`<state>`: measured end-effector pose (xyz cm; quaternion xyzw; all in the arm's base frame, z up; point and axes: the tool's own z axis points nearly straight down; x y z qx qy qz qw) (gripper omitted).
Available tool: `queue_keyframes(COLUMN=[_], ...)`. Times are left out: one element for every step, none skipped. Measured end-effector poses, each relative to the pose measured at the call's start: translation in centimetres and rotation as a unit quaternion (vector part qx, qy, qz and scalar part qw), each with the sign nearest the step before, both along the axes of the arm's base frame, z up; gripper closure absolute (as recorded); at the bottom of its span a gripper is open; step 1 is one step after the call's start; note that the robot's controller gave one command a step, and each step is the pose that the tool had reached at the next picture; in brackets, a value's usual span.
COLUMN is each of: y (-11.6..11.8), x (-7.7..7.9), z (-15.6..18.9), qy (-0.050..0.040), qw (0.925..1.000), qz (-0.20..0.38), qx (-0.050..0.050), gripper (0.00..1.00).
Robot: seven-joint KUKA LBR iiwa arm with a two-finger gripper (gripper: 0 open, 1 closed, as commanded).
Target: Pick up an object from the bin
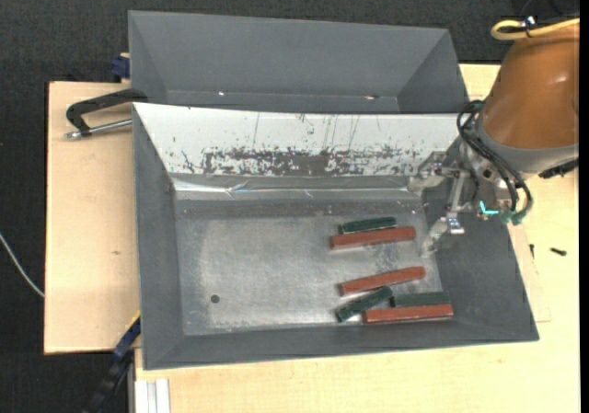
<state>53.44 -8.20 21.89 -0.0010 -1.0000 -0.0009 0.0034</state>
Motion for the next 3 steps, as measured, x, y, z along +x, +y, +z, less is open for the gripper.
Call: queue_keyframes(y=[0.0, 0.8, 1.3], x=[0.2, 2.3, 4.8], z=[0.4, -4.0, -10.1], qy=[-0.0041, -0.0081, -0.0062], qw=[1.0, 1.0, 0.9995], qz=[0.001, 0.001, 0.031], qx=[-0.001, -0.001, -0.001], gripper=[0.0, 0.0, 0.0])
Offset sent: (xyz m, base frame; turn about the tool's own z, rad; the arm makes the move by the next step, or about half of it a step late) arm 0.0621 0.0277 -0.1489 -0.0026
